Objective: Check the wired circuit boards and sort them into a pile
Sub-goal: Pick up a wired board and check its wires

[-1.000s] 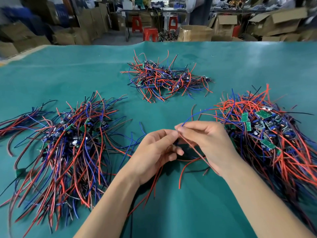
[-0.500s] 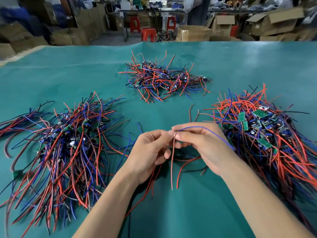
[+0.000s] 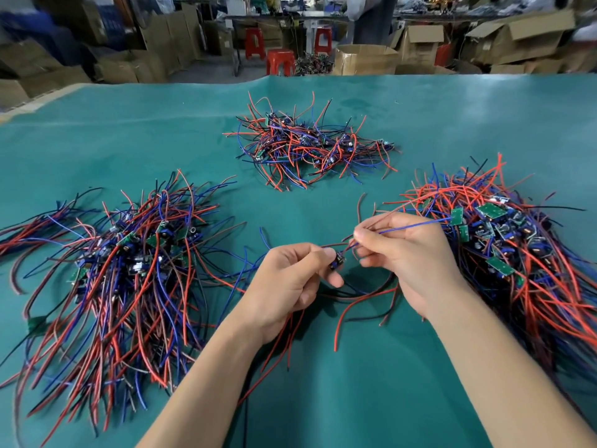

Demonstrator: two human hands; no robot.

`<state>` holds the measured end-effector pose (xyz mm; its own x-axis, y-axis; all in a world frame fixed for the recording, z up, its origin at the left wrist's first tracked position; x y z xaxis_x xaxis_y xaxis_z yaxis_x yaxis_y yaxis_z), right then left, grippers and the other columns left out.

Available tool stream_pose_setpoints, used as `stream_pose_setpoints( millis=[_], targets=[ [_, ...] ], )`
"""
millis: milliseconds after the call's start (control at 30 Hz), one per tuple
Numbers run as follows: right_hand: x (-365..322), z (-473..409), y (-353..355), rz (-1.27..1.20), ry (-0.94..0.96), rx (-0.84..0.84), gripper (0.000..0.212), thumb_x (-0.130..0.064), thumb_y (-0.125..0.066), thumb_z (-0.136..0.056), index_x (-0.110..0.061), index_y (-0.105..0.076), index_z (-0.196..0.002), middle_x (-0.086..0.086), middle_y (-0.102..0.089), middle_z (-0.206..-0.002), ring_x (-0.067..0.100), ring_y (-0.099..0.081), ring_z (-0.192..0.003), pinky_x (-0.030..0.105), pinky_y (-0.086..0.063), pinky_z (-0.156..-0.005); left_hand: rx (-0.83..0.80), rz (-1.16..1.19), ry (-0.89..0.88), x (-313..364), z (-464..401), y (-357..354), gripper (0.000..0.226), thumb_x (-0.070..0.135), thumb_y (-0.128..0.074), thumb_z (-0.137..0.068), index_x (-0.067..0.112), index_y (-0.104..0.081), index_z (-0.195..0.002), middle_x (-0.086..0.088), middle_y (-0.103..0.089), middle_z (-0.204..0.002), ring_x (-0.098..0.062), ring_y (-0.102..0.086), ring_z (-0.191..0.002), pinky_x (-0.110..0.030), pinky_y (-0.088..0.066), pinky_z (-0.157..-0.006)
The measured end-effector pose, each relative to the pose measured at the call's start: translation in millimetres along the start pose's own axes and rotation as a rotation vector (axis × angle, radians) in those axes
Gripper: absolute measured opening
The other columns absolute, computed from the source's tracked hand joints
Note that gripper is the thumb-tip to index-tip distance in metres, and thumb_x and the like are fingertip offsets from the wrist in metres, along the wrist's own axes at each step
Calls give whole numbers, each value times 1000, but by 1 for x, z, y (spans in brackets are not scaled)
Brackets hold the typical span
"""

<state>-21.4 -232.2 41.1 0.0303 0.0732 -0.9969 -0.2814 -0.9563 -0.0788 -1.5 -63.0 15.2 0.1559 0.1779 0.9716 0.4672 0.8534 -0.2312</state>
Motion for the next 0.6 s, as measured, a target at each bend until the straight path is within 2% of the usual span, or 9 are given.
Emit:
stream_pose_setpoints(
  millis=[100, 200, 233, 300, 367, 467, 600],
  targets=[
    [-3, -4, 10, -209, -32, 62, 10, 7, -68, -88, -2, -67, -85, 13, -73, -74, 16, -68, -63, 22, -57, -60, -12, -2, -4, -1, -1, 1, 21, 18, -58, -97, 11, -60, -77, -11, -68, -73, -8, -24, -37, -21, -14, -40],
    [3, -4, 5, -409, -57, 133, 9, 1, -71, -86, -3, -64, -89, 20, -69, -95, 24, -69, -82, 25, -59, -73, -5, -17, -15, -2, -2, 1, 19, 25, -63, -93, 8, -61, -85, -12, -71, -78, -7, -31, -38, -15, -17, -38],
    [7, -1, -3, -382, -74, 100, 14, -8, -76, -82, -2, -65, -90, 22, -65, -99, 25, -67, -83, 26, -59, -74, 0, -10, -24, -2, -1, 1, 21, 27, -65, -90, 6, -61, -87, -12, -71, -79, -7, -33, -38, -13, -19, -37],
    [16, 5, -21, -217, -113, -56, 28, -24, -81, -75, -2, -70, -89, 18, -63, -89, 23, -64, -76, 26, -57, -68, 7, -1, -44, -2, -1, 1, 22, 27, -67, -88, 6, -62, -87, -8, -69, -72, -6, -38, -39, -13, -22, -37],
    [17, 10, -31, -37, -71, -144, 22, -24, -81, -81, -3, -74, -79, 12, -66, -77, 19, -63, -69, 25, -56, -64, 17, -4, -49, -3, 0, 0, 19, 25, -69, -87, 7, -63, -84, -8, -64, -67, -7, -40, -40, -13, -24, -37],
    [14, 6, -25, 30, -6, -79, 21, -12, -75, -89, 5, -74, -77, 21, -68, -76, 24, -64, -63, 26, -54, -58, 24, -34, -43, -4, 0, 0, 17, 19, -66, -93, 5, -62, -84, -15, -69, -78, -8, -40, -41, -14, -23, -38],
    [9, -1, -7, 120, 7, -2, 18, -14, -73, -92, -4, -77, -77, 13, -74, -74, 14, -67, -62, 22, -53, -54, 20, -75, -43, -1, 0, -2, 23, 15, -60, -97, 12, -59, -74, -12, -68, -70, -8, -31, -36, -13, -21, -37]
  ],
)
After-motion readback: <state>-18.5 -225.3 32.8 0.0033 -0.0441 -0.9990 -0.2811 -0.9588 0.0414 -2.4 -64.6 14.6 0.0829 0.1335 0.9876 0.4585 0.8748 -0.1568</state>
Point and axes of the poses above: each hand's wrist, its own z-axis away from the middle knuckle, its own y-axis out of the back of the hand, x = y × z, the point moved 5 cm from there along -z, towards the middle knuckle
